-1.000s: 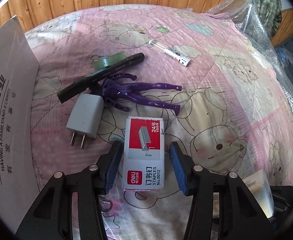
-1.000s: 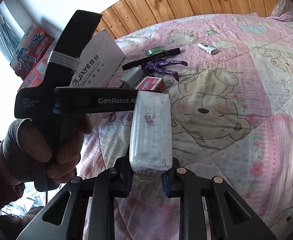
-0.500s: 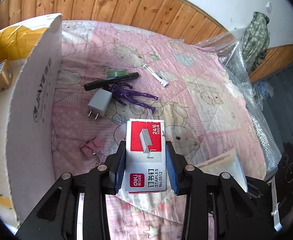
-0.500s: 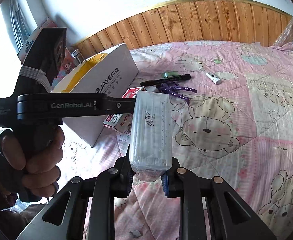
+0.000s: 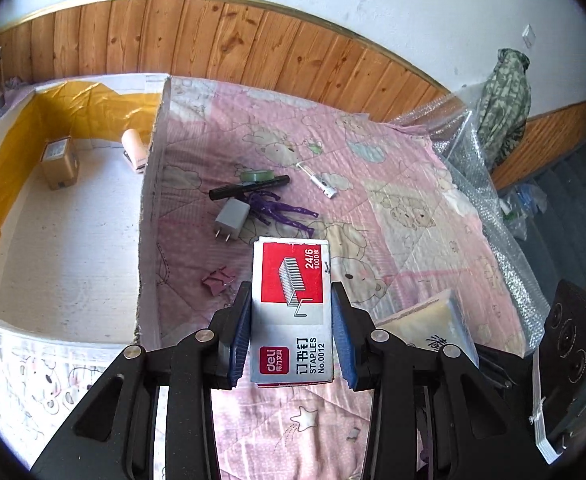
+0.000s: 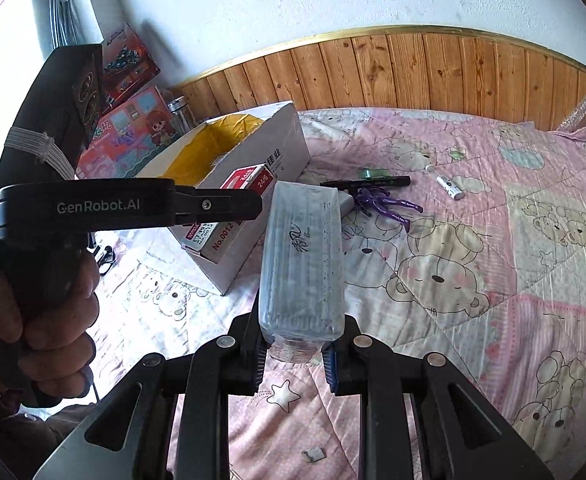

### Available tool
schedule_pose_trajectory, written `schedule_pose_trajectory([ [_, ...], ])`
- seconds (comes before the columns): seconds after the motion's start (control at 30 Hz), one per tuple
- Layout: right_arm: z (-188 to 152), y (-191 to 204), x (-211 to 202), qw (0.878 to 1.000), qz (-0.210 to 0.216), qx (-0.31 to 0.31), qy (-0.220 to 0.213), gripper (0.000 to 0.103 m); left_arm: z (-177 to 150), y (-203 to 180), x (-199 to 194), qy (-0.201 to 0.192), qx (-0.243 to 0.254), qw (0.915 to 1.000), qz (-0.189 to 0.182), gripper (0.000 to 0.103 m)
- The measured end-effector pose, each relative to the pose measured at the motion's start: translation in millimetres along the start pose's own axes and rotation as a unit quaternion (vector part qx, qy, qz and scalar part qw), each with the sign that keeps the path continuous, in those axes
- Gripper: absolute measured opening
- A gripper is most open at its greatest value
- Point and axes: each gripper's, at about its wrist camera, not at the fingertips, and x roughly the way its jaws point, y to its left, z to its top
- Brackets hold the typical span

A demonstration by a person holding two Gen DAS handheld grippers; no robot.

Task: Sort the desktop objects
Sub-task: 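Lift the tissue pack with the right tool while the left tool lifts the staples box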

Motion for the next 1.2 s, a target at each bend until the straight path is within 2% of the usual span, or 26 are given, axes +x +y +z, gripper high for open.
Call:
schedule_pose_trajectory([
  [0.17, 11, 16, -12, 1.0, 0.005, -0.019, -0.01, 0.024, 3, -4, -23, -0.023, 0.006, 0.9997, -0.004, 0.038],
  [0.43, 28, 46, -25, 0.998, 0.02, -0.059, -0.022, 0.024, 9, 6, -52, -0.05, -0.016, 0.9986, -0.003, 0.038],
  [0.87, 52, 84, -30, 0.993, 0.043, -0.111, -0.028, 0.024, 12, 49, -83, -0.081, -0.065, 0.9946, 0.005, 0.038],
  [1.2, 71, 107, -22, 0.987, 0.076, -0.138, -0.021, 0.024, 19, 86, -101, -0.105, -0.117, 0.9875, 0.011, 0.038],
])
